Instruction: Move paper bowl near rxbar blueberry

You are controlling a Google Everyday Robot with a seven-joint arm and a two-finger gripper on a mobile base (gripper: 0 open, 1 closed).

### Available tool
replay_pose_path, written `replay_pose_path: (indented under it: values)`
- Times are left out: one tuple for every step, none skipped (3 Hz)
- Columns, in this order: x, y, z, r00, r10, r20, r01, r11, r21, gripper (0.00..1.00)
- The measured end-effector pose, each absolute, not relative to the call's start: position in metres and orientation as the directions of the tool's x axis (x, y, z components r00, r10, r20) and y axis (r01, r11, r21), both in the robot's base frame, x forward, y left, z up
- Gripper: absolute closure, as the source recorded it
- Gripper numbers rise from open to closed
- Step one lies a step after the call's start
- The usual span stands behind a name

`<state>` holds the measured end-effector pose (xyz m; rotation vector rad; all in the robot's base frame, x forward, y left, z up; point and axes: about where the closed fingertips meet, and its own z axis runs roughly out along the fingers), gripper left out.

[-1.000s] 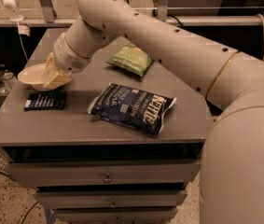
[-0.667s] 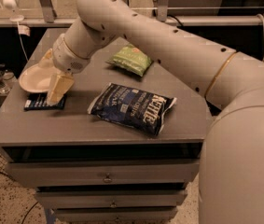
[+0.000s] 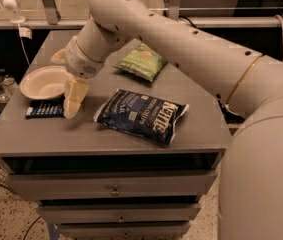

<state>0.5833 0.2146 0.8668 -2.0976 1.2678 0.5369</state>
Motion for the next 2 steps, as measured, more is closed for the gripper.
replay_pose_path:
  values:
    - [0.595,0.153,0.871,0.372,-0.706,-0.603,-0.927,-0.244,-0.285,0.0]
    - [0.603,0.105,0.877,0.303,-0.747,-0.592,-0.946,-0.16,-0.282,0.0]
